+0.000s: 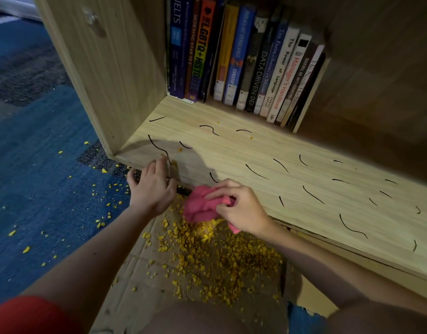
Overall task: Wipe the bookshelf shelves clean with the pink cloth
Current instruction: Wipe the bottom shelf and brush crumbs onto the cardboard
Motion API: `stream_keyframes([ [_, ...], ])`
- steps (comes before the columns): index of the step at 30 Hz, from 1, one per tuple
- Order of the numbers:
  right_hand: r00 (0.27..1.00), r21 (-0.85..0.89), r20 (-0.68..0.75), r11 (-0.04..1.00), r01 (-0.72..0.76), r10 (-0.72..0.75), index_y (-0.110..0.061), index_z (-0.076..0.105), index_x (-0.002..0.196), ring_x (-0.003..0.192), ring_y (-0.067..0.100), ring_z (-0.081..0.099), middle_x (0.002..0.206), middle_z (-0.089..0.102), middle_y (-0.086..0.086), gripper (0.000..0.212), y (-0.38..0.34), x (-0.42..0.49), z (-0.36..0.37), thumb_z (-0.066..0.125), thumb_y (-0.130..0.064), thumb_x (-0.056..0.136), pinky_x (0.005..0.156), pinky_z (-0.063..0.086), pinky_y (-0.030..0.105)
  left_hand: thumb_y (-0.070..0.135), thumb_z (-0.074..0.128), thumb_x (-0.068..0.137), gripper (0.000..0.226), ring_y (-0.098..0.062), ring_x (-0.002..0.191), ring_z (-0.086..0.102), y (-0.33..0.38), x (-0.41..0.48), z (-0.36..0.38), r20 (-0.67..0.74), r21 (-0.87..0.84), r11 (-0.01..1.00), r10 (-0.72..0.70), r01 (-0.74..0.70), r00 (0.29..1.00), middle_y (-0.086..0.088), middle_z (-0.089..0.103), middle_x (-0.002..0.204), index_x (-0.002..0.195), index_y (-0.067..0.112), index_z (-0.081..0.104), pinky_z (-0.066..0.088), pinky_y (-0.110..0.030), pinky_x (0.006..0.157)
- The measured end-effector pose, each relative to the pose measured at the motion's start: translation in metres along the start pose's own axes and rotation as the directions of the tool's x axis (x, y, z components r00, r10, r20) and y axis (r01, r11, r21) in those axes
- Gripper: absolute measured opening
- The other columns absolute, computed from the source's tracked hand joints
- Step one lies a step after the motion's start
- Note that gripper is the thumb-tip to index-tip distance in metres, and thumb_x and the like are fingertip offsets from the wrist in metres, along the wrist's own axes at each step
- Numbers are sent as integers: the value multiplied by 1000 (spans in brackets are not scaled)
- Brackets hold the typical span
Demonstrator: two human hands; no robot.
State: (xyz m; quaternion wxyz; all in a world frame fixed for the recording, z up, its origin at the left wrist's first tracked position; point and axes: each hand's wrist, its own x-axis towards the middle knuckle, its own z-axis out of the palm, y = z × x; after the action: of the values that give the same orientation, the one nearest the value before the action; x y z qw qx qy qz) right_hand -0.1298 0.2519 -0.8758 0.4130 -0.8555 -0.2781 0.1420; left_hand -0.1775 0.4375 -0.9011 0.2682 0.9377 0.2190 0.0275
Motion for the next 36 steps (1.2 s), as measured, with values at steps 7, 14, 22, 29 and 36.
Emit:
stream_keyframes([
  [7, 996, -199, -36, 977, 78, -87, -12, 73, 99, 106, 22, 50, 108, 61, 1, 34, 7, 0, -1, 54, 5, 76, 92, 28, 7, 26, 35, 95, 53, -14, 142, 19, -7, -2, -3, 46, 18, 999, 36, -37, 998, -5, 29, 150, 144, 14, 21, -2, -47, 113],
  [14, 997, -252, 49, 965, 74, -63, -13, 69, 111, 110, 21, 45, 117, 55, 3, 35, 5, 11, 5, 56, 0, 81, 93, 24, 12, 23, 37, 93, 62, -13, 143, 17, -13, -6, -1, 101, -33, 999, 15, -11, 995, -2, 24, 154, 149, 17, 10, 1, -47, 115],
  [22, 996, -56, -81, 998, 32, -36, -1, 66, 107, 99, 14, 48, 104, 50, 7, 29, -21, 65, -2, 49, 8, 86, 89, 33, 7, 29, 40, 92, 67, -25, 139, 23, -17, 11, -13, 14, 96, 992, -84, 82, 996, -10, 26, 150, 150, 21, 5, 0, -47, 113],
  [29, 998, -237, -34, 970, -56, 50, -6, 50, 132, 125, 31, 38, 129, 43, 11, 43, -13, 146, 7, 40, 3, 91, 110, 29, 36, 35, 43, 92, 66, -20, 141, 22, -27, 15, -18, 23, 155, 983, -100, 95, 995, -5, 22, 154, 149, 18, 13, -4, -47, 113],
  [36, 986, -272, 155, 957, 106, -65, -10, 61, 122, 119, 27, 43, 128, 49, 5, 40, -25, 160, 40, 49, 2, 86, 106, 29, 26, 45, 24, 72, 79, -16, 139, 26, -34, 14, -16, 18, 126, 988, -96, 93, 995, 3, 22, 153, 146, 17, 26, -5, -48, 113],
])
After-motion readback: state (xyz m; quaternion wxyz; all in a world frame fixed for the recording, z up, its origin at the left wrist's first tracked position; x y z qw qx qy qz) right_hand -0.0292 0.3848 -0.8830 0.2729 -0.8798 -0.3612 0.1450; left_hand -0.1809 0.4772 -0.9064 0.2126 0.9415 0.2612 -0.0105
